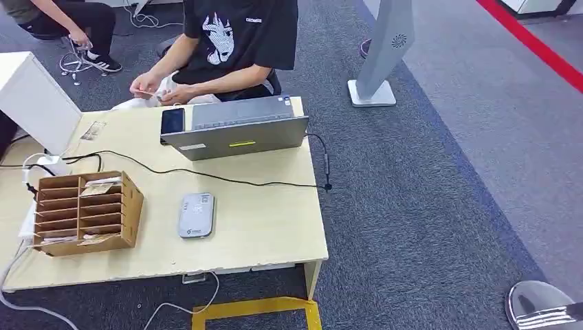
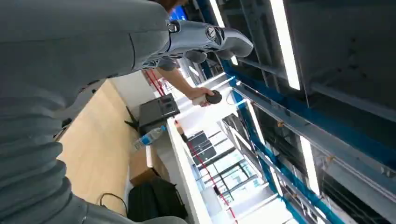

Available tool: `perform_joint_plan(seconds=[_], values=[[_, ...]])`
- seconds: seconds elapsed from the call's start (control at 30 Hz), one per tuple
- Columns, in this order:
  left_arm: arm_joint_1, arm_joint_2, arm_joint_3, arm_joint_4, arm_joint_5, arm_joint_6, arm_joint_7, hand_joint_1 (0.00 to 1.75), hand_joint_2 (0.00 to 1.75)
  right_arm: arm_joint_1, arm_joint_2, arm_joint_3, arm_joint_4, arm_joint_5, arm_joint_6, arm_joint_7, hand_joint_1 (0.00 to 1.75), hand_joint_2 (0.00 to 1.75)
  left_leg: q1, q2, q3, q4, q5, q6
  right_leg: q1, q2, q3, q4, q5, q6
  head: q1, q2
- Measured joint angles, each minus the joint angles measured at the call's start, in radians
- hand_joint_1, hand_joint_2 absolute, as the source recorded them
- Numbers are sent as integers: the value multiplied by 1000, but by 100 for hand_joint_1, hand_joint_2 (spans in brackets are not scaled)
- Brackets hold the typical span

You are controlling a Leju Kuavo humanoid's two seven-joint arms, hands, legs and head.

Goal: Pass the card to the sensor for recognition and then transmit it.

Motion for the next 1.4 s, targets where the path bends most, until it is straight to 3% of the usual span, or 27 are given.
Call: perform_joint_plan(seconds=[0.27,0.53,0.93,1.1,1.4], values=[[-150,122,0,224,-90,0,50,0,175,-27,-10,0,-7,4,15,6,0,175,0,1,0,0,1,-1,0,1,0,0,1,0,0,0],[-270,174,-27,420,-195,0,81,0,175,-45,-16,0,-11,-3,16,5,0,175,0,0,0,0,1,-1,0,1,0,0,1,0,0,0],[-402,214,-118,615,-318,1,135,0,175,-59,-24,0,-19,-11,20,-1,0,175,0,1,0,1,2,-1,0,1,-1,0,1,0,0,0],[-473,213,-188,707,-301,1,148,0,175,-65,-24,0,-20,-17,19,-6,0,175,0,1,0,1,2,-1,0,1,-1,0,2,0,0,0],[-547,206,-342,778,-281,1,198,0,175,-77,-24,0,-21,-15,19,-6,0,175,0,2,-1,1,2,-1,0,1,-1,0,2,0,0,0]])
